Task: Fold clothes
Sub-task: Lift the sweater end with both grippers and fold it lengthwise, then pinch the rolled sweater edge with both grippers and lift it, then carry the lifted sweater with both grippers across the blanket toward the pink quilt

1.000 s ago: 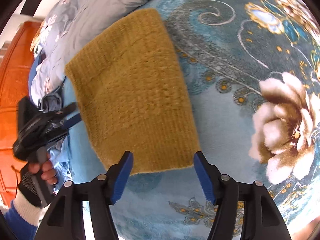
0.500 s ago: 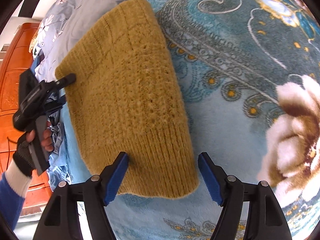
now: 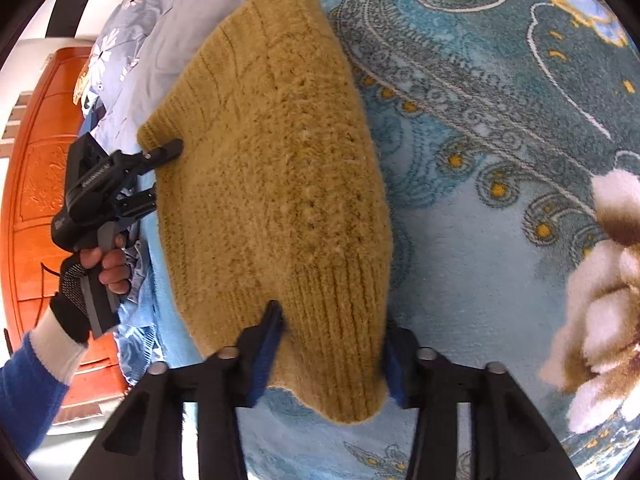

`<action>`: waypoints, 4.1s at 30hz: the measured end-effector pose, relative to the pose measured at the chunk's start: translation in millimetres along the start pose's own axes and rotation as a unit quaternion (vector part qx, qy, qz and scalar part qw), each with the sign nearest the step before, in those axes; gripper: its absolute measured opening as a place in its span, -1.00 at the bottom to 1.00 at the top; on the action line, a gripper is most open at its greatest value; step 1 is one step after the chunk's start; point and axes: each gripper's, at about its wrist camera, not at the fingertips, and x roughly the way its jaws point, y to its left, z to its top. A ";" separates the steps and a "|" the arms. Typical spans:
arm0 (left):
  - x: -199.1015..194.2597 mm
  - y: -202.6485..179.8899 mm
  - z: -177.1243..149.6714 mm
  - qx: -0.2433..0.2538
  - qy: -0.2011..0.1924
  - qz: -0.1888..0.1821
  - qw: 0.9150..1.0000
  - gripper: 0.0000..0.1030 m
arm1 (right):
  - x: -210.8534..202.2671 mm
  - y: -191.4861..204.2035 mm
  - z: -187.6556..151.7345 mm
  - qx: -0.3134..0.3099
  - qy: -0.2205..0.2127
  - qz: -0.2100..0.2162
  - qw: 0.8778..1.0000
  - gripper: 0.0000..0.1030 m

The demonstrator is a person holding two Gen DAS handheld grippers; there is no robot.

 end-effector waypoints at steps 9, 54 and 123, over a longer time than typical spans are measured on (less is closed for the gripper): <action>-22.0 -30.0 -25.1 -0.045 -0.060 -0.002 0.997 -0.44 | -40.4 -12.1 16.9 -0.030 0.026 0.032 0.999 -0.51; -32.6 -130.4 -116.6 0.003 -0.041 0.075 0.996 0.68 | -117.3 -122.5 54.0 -0.041 -0.038 0.027 0.998 0.57; 74.6 -123.2 -104.2 0.003 0.091 -0.018 0.996 -0.20 | -60.3 -110.7 58.4 -0.015 -0.020 0.086 0.996 0.02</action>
